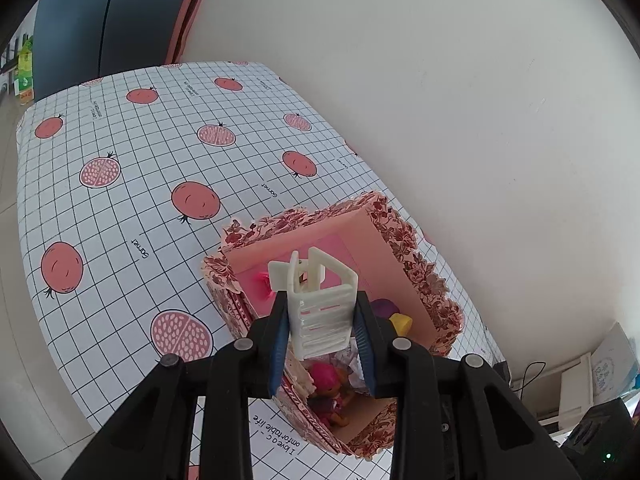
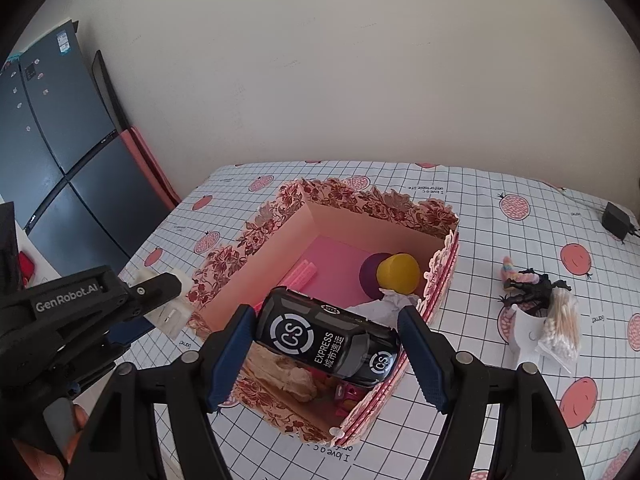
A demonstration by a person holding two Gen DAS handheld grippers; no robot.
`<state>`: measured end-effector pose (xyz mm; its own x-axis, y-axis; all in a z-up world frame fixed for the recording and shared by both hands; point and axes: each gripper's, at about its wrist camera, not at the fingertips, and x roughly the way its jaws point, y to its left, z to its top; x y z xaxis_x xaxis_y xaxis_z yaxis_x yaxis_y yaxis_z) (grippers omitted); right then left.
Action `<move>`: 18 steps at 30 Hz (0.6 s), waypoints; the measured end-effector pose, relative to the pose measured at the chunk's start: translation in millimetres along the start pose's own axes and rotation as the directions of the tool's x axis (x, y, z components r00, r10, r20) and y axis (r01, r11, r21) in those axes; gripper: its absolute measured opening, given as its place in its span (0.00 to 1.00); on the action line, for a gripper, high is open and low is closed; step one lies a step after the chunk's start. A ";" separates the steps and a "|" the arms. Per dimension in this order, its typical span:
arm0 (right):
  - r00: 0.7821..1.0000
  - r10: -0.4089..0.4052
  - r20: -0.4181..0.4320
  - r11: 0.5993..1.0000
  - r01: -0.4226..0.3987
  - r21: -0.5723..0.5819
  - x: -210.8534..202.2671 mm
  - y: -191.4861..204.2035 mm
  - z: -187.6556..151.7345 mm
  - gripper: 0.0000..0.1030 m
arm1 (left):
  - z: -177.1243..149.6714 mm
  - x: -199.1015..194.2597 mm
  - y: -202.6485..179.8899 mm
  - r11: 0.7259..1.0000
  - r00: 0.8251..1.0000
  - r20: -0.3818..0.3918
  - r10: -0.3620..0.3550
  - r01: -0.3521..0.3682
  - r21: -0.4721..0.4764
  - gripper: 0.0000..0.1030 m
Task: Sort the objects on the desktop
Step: 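Open both grippers to drop the clip and car into the box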
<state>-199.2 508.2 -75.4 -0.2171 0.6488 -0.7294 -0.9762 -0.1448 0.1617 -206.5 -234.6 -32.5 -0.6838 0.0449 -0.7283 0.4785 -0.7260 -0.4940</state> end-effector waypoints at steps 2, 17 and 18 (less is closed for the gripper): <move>1.000 0.006 -0.011 1.000 -0.006 -0.008 6.8 0.4 -2.3 0.74 | -1.8 7.0 0.9 1.000 1.000 -0.011 0.002 -0.002 -0.001 0.31; 0.998 0.027 -0.057 0.999 -0.029 -0.037 31.6 -3.9 -10.4 0.74 | -7.4 30.6 0.3 1.000 0.998 -0.058 0.004 -0.004 0.006 0.33; 0.998 0.025 -0.058 0.999 -0.028 -0.040 32.0 -3.7 -10.5 0.74 | -7.5 30.3 -0.1 1.000 0.998 -0.058 0.009 -0.008 0.008 0.34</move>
<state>-202.5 521.6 -106.4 -0.2413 0.6002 -0.7626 -0.9690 -0.1925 0.1551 -223.2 -228.0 -58.2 -0.6463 0.0785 -0.7590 0.4799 -0.7315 -0.4843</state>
